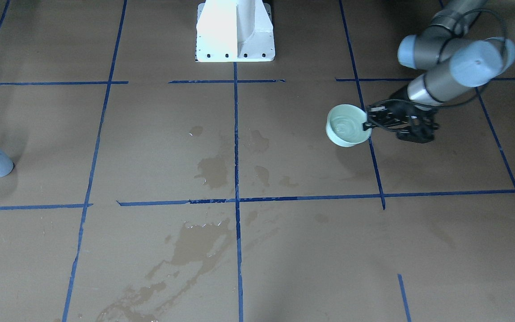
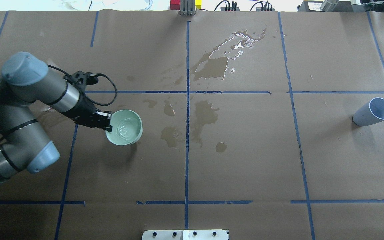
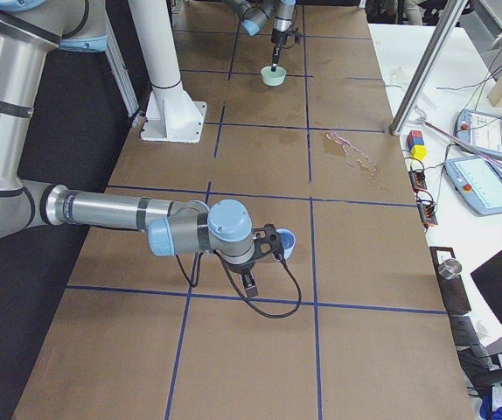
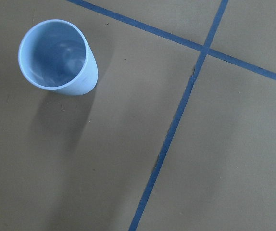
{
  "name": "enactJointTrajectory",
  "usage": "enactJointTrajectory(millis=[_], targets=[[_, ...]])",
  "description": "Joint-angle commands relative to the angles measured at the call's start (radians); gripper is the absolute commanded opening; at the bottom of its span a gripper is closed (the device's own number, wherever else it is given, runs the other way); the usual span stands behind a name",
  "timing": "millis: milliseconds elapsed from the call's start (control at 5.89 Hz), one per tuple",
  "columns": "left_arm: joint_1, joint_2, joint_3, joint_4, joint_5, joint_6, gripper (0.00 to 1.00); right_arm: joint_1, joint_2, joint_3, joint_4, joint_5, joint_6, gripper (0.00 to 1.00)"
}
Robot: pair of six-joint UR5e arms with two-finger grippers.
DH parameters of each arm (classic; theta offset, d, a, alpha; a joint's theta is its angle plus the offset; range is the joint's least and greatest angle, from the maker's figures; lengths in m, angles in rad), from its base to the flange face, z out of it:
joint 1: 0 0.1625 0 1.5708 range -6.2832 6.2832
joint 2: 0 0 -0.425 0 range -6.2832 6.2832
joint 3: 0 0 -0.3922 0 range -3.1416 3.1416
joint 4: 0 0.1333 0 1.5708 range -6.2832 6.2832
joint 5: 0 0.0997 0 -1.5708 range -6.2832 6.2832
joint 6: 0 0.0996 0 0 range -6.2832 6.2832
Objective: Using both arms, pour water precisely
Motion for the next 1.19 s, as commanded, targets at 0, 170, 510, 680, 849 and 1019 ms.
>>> enactJointTrajectory(millis=[0,170,510,680,849,1019], targets=[[0.084,-0.186,0.114,0.093,0.113,-0.013,0.00,0.000,-0.002,0.005,0.000,0.001,-0.002,1.00],[0.106,-0.258,0.174,0.094,0.161,-0.014,0.00,0.000,-0.002,0.005,0.000,0.007,-0.002,1.00],[0.112,-0.341,0.258,0.093,0.166,-0.031,0.00,0.000,-0.002,0.005,0.000,0.009,-0.002,1.00],[0.115,-0.348,0.258,0.093,0.166,-0.031,0.06,0.000,-0.002,0.005,0.000,0.009,0.000,1.00],[0.123,-0.349,0.259,0.093,0.167,-0.031,0.10,0.000,-0.002,0.005,0.000,0.009,-0.002,1.00],[0.135,-0.349,0.261,0.088,0.198,-0.031,0.16,0.000,-0.002,0.005,0.000,0.009,-0.002,1.00]])
